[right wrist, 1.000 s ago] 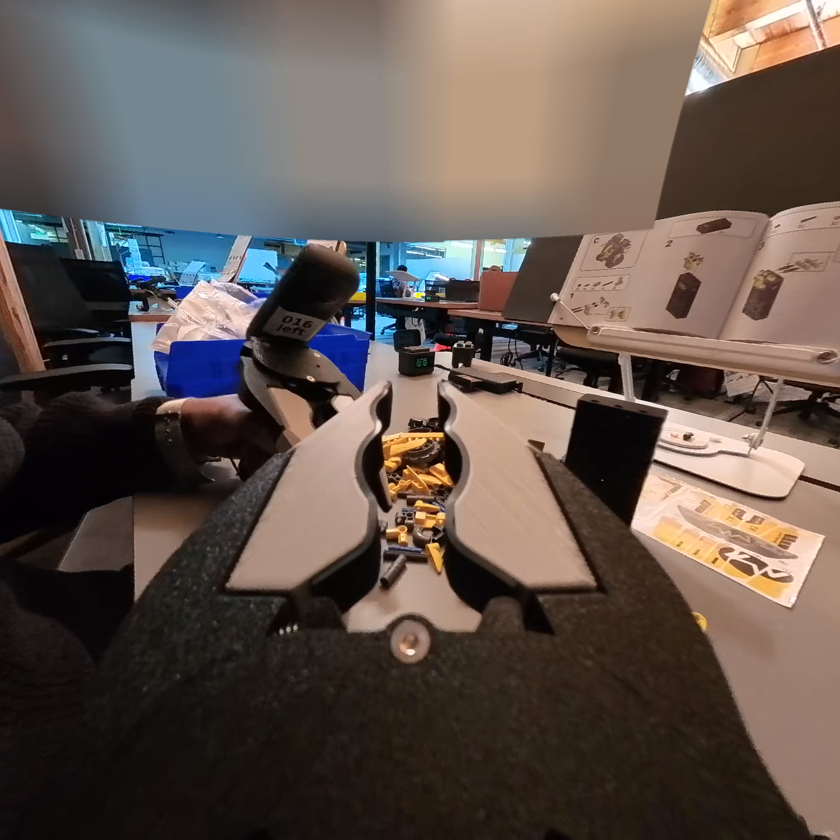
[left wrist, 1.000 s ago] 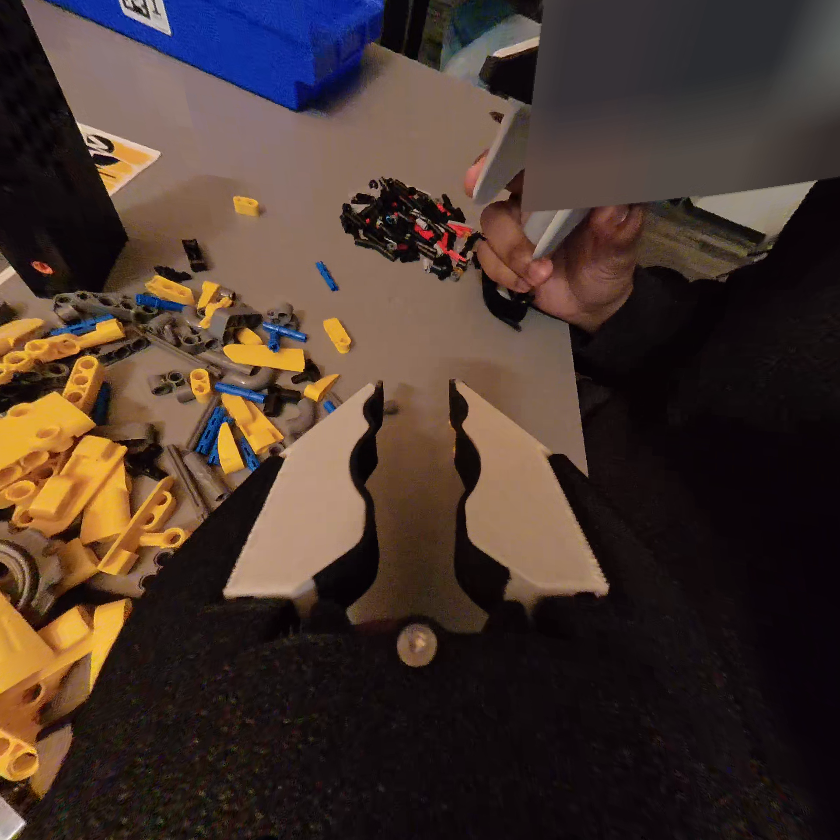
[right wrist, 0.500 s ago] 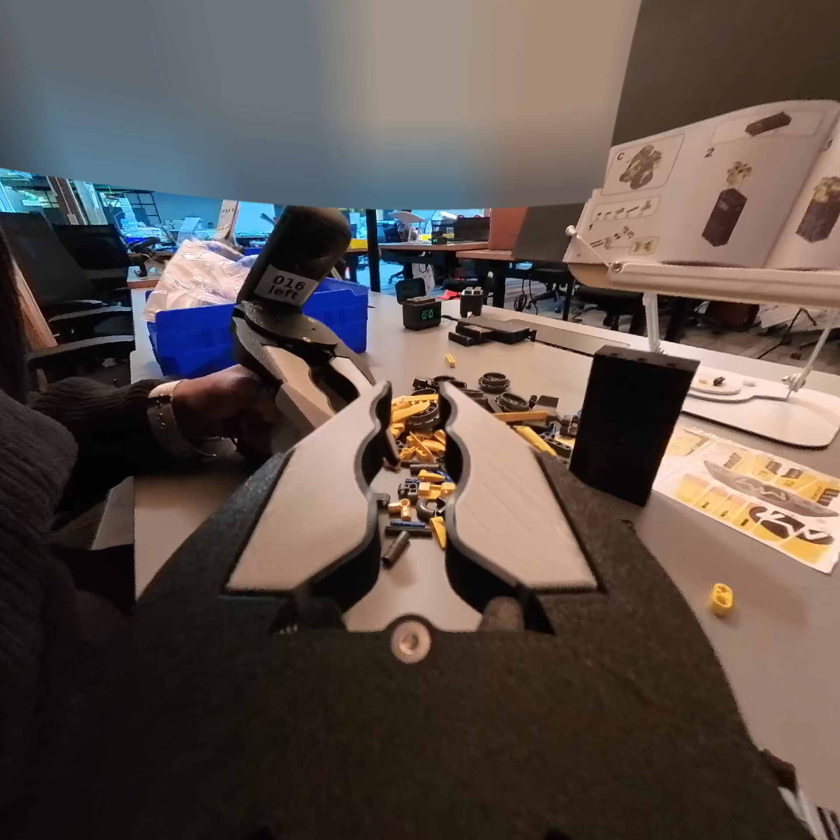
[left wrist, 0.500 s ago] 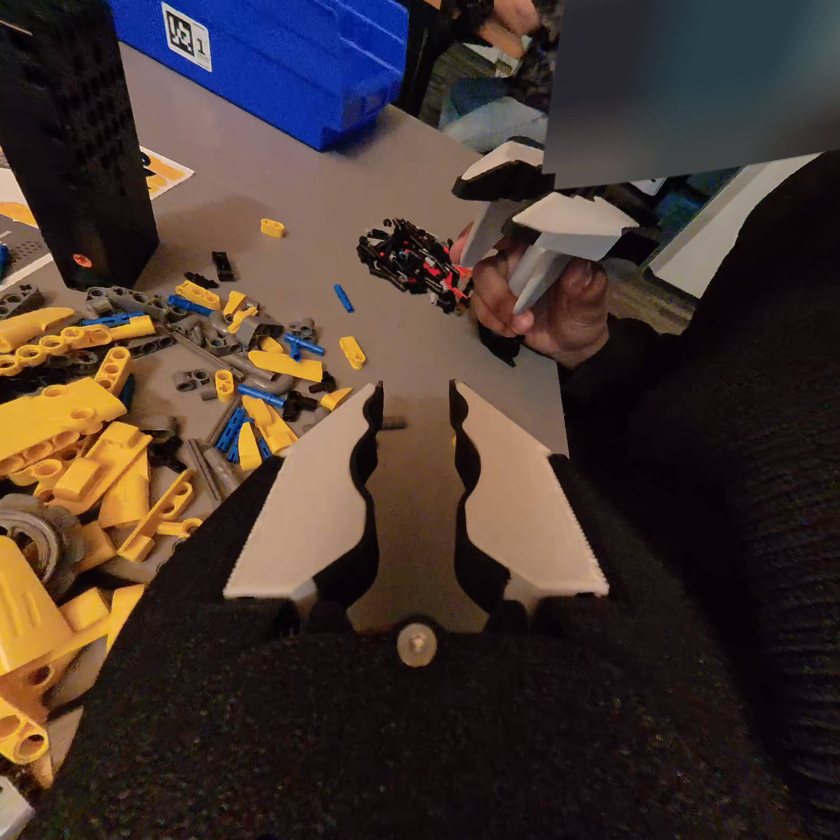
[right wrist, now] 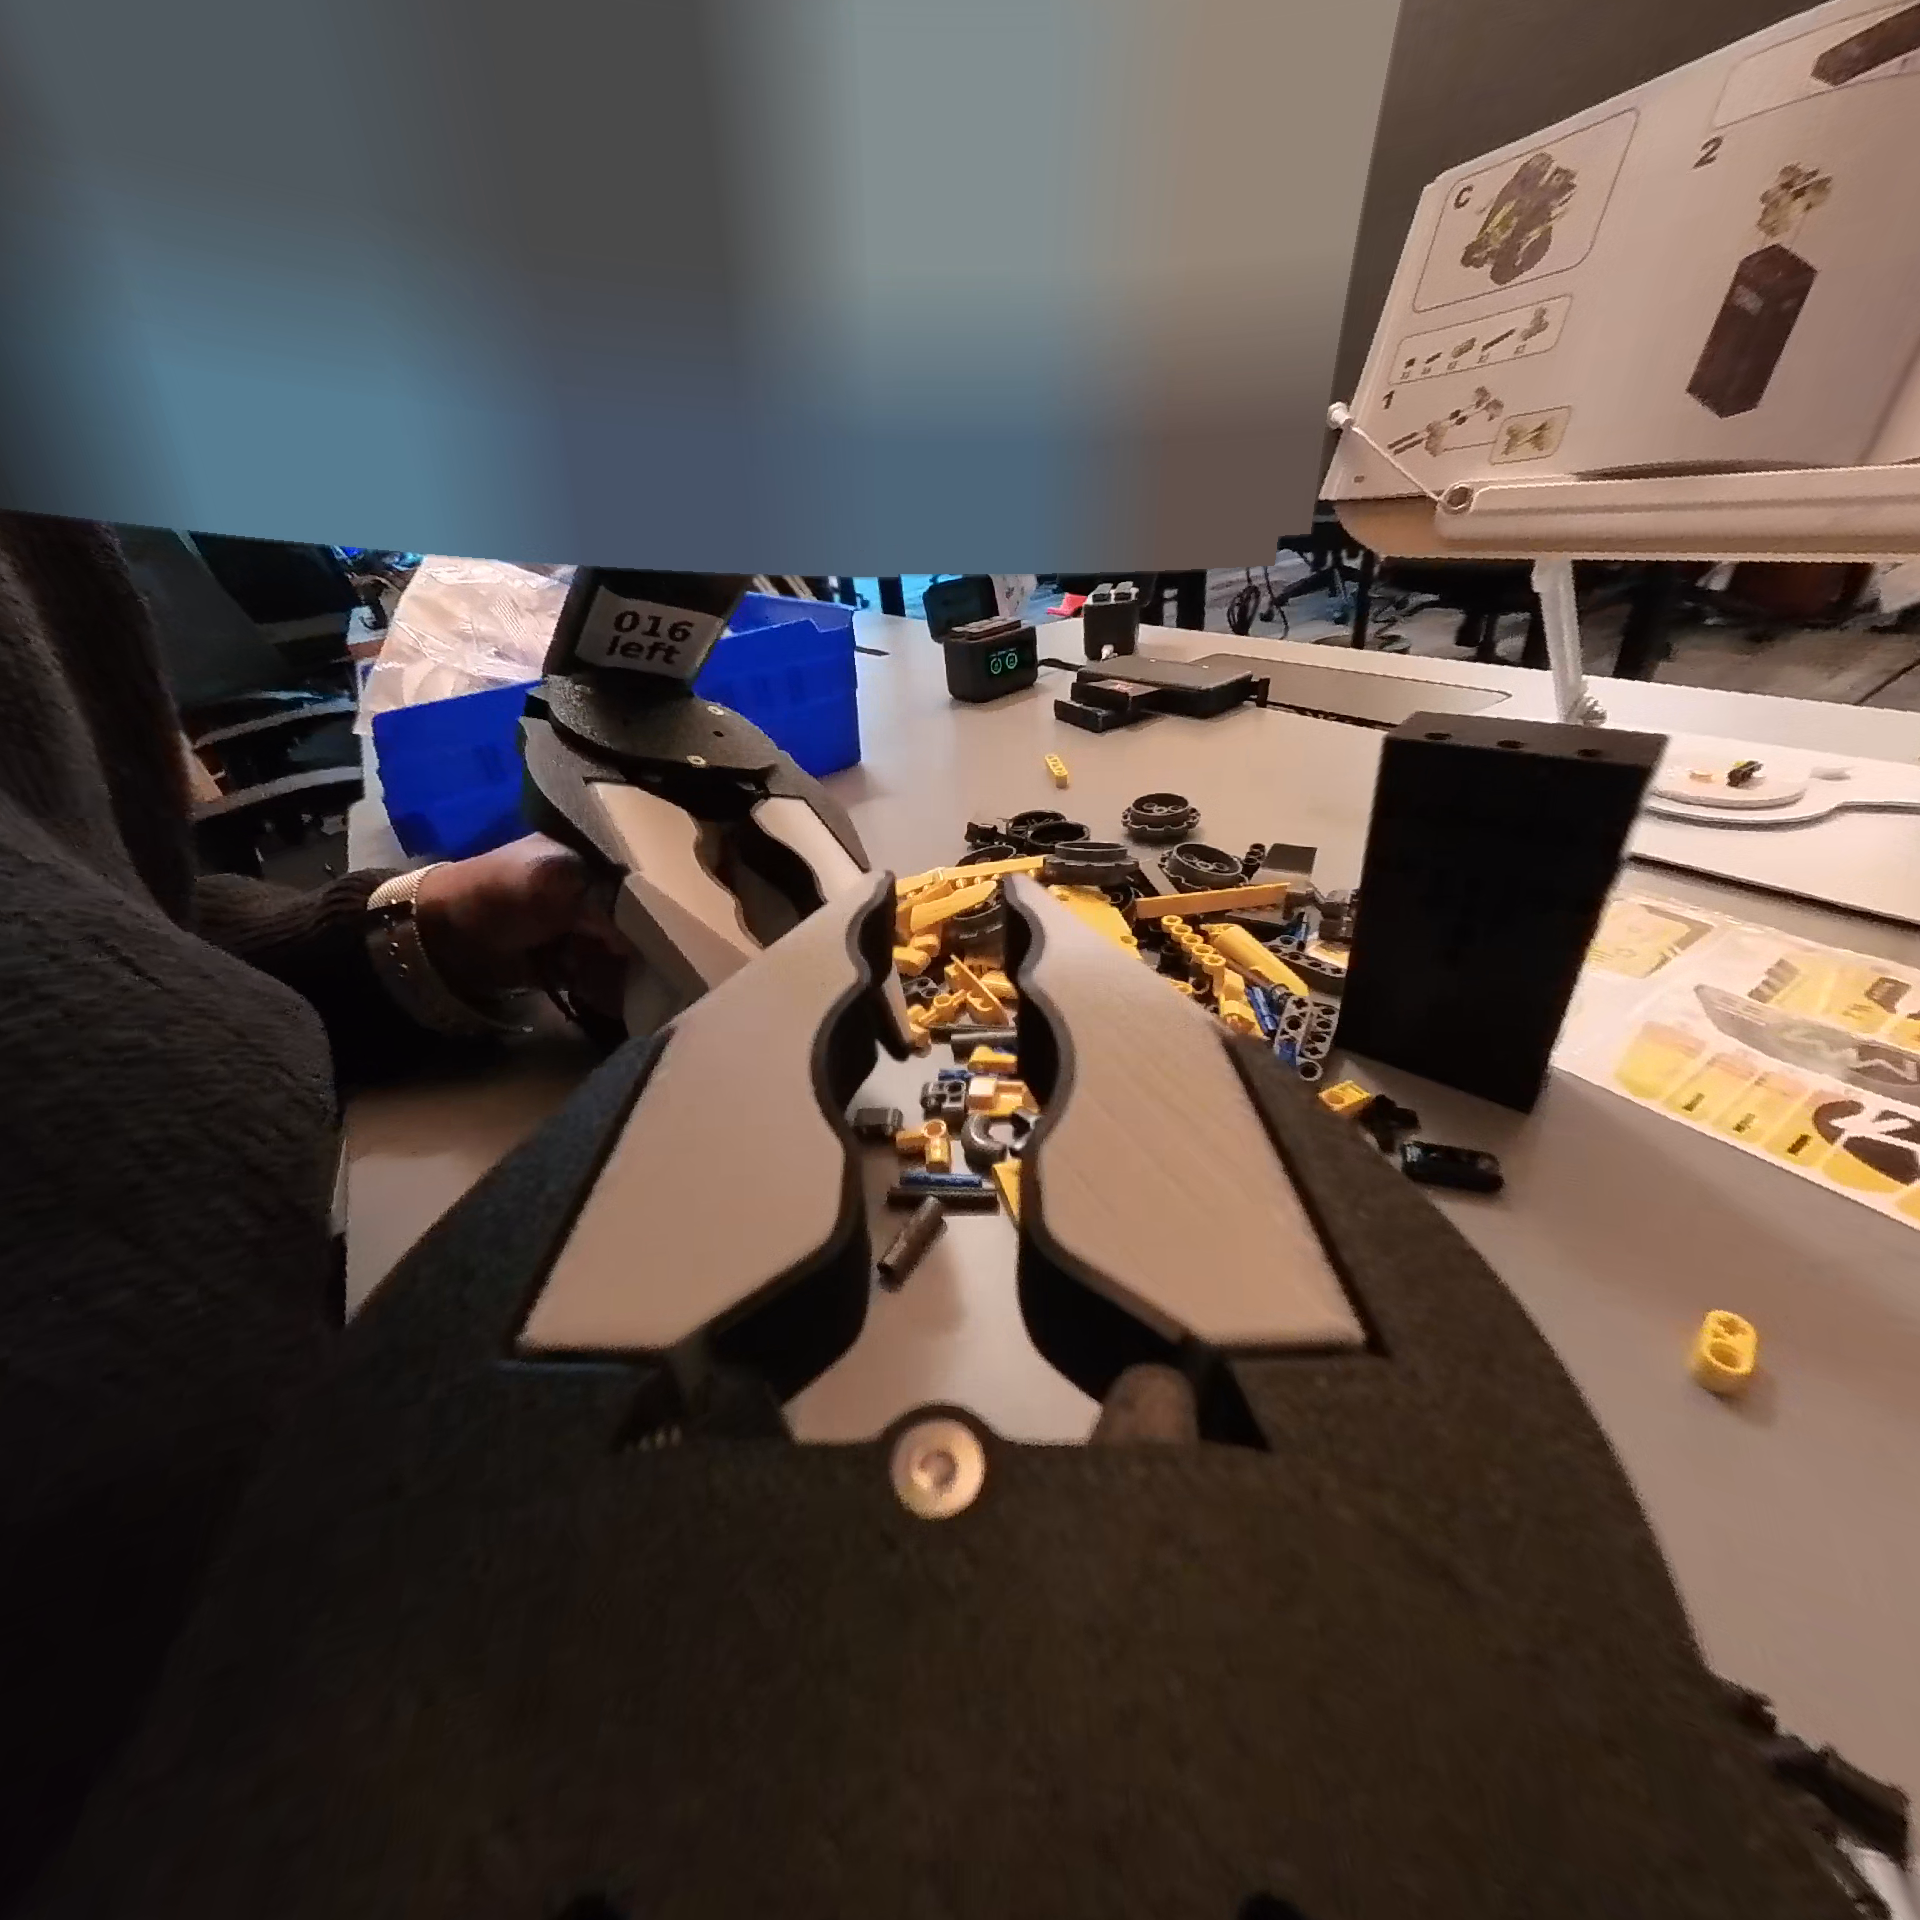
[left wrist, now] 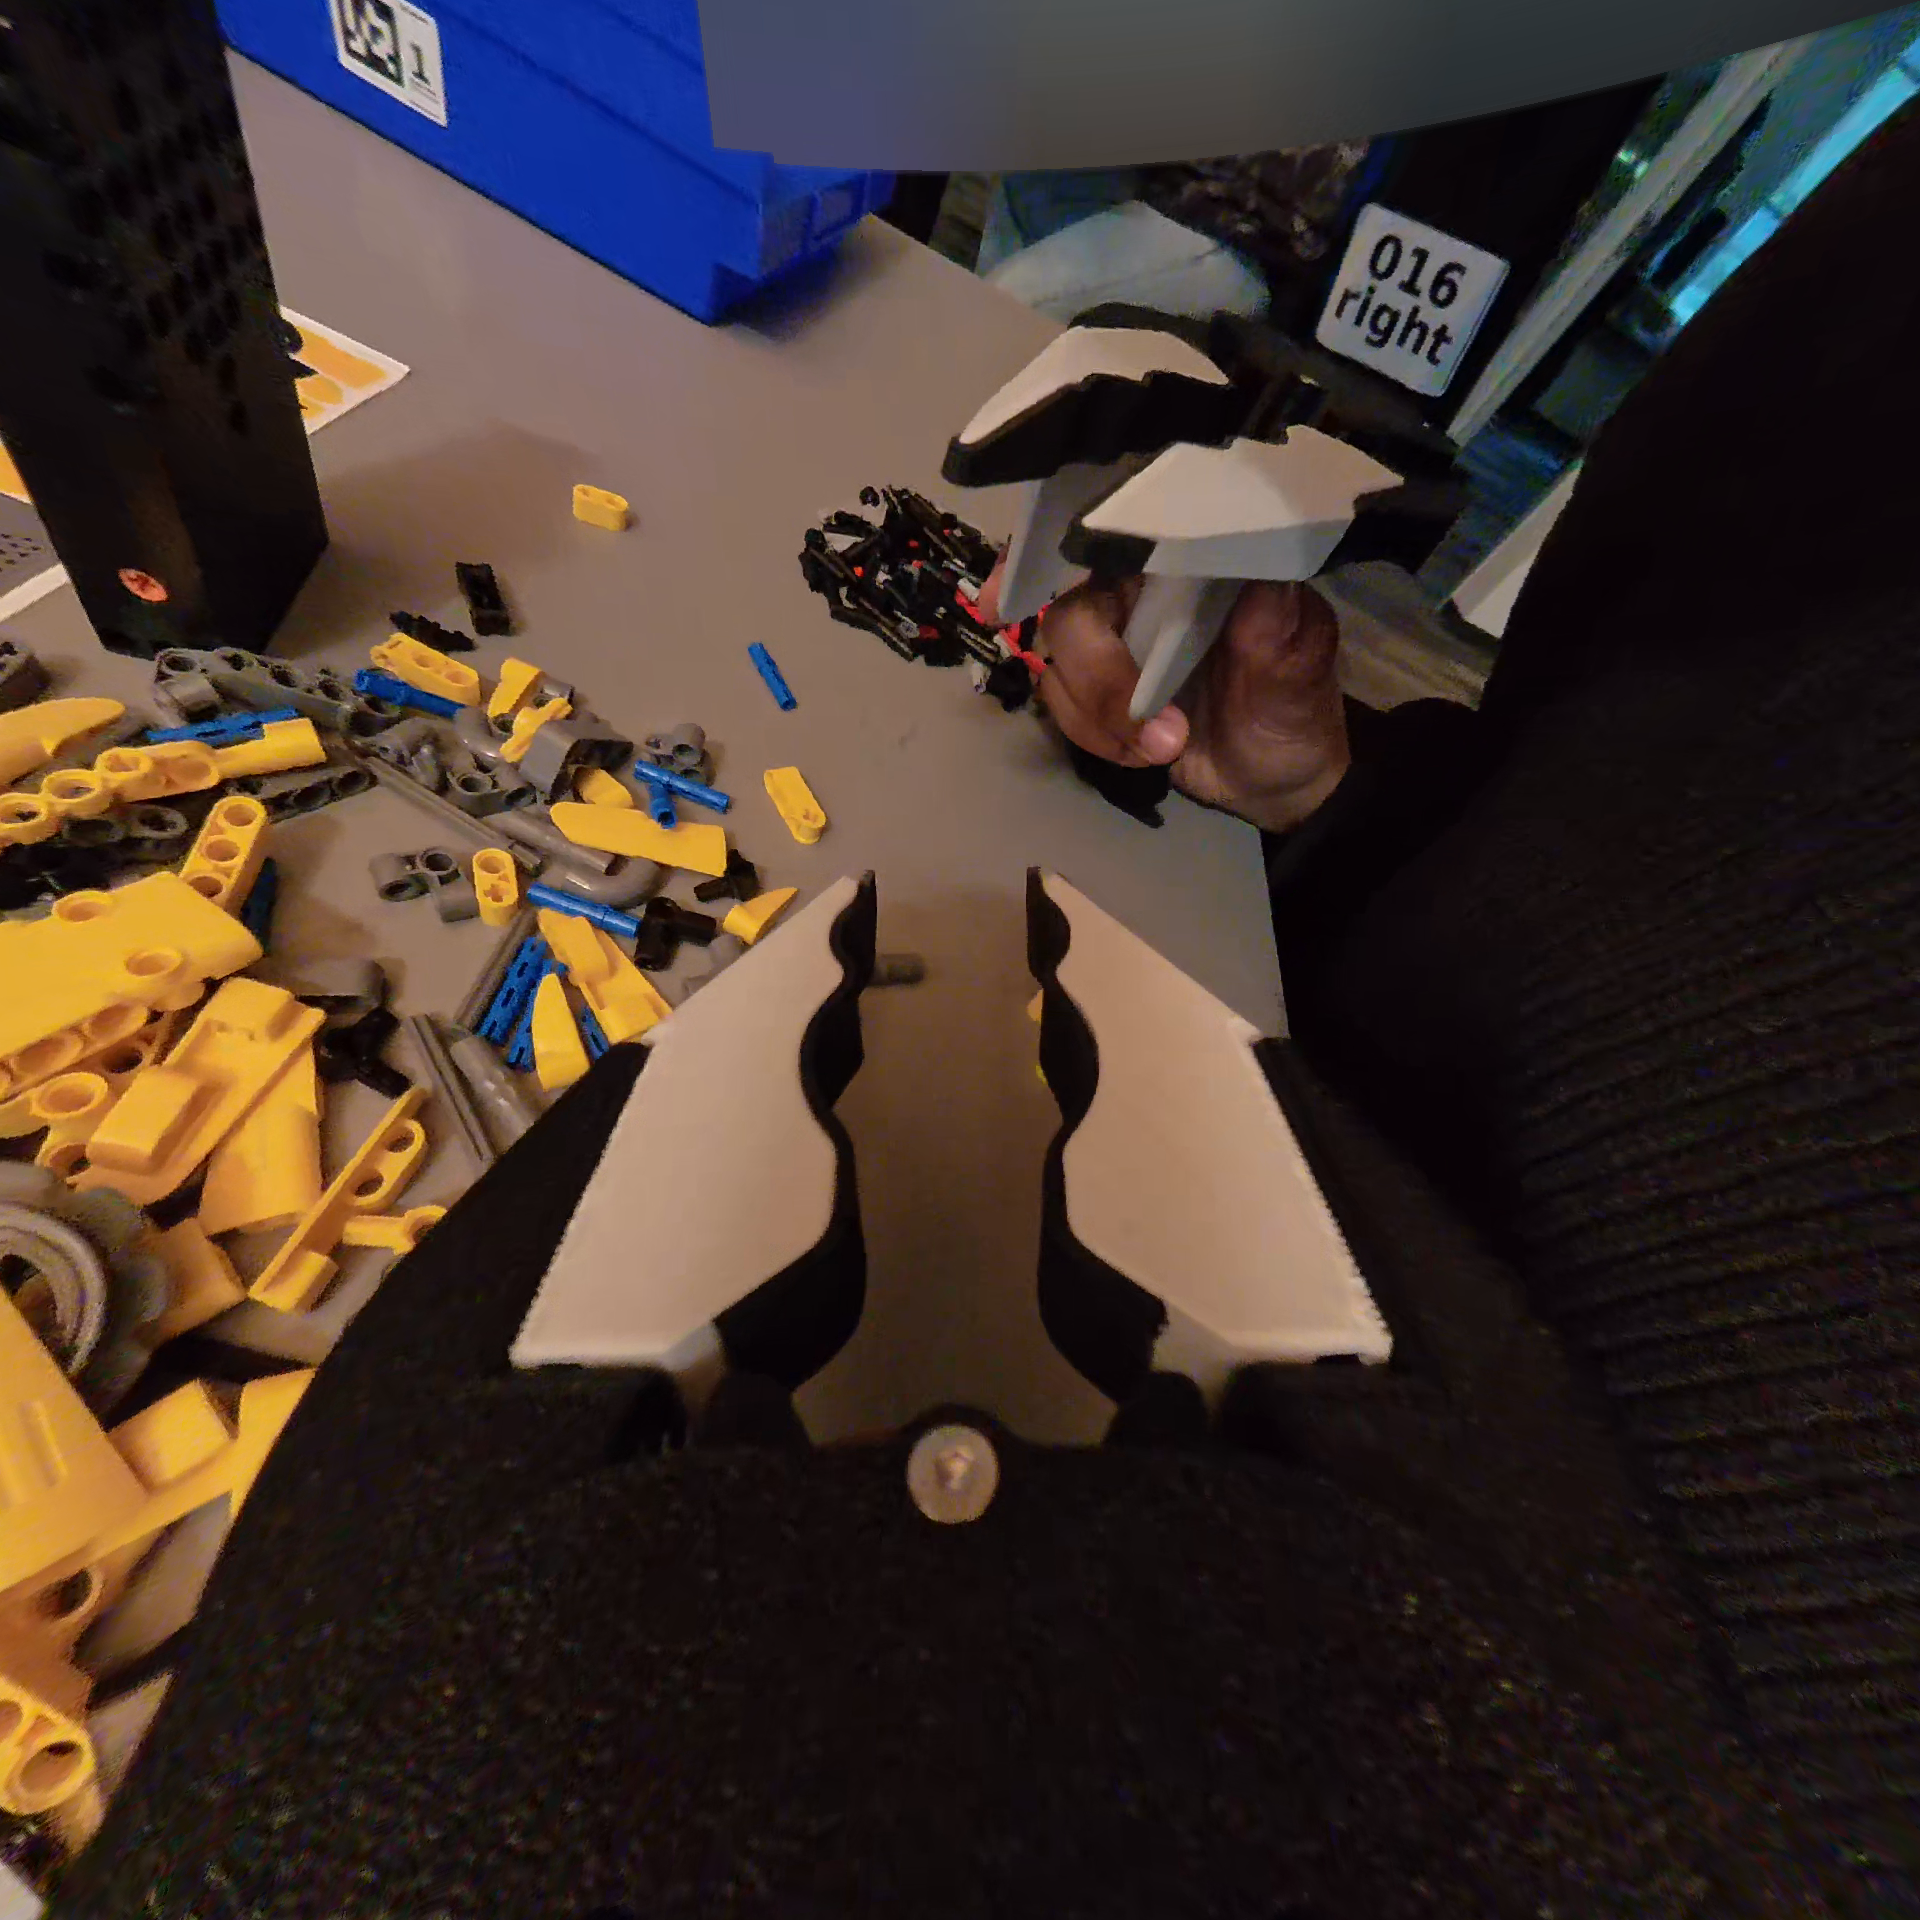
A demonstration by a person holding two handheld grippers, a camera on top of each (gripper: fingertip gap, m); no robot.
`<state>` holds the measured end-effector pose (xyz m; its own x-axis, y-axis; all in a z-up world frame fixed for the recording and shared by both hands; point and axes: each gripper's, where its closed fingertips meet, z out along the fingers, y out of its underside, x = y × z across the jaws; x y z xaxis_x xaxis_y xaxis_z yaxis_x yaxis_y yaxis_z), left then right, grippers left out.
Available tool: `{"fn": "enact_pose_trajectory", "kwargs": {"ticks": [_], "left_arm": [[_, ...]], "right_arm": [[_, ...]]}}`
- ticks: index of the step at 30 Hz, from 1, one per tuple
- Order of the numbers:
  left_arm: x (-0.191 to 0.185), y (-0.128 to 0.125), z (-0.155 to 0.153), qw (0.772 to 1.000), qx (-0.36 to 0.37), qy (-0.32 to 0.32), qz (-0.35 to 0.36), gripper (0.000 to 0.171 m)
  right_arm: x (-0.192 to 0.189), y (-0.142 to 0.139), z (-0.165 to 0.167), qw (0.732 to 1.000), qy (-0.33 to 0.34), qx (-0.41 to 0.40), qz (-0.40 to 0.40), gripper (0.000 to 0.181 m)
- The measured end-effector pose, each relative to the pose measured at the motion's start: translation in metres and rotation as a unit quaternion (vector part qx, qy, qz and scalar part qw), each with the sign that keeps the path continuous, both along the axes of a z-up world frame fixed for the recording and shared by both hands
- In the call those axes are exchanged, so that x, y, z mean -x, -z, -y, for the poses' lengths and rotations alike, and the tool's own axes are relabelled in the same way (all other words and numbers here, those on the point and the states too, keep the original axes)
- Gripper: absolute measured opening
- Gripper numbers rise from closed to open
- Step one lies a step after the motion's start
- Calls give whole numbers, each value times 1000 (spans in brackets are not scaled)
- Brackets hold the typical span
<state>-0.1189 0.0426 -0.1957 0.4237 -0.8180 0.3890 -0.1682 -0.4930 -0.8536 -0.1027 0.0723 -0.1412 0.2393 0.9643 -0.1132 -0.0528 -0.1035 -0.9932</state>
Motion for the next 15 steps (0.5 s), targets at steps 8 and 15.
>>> {"fn": "enact_pose_trajectory", "kwargs": {"ticks": [8, 15], "left_arm": [[1, -1, 0, 1000, -10, -4, -1, 28], [3, -2, -3, 1000, -10, -14, 2, 28]], "right_arm": [[3, 1, 5, 1000, -22, -1, 4, 19], [-4, -5, 0, 999, -25, 25, -30, 17]]}}
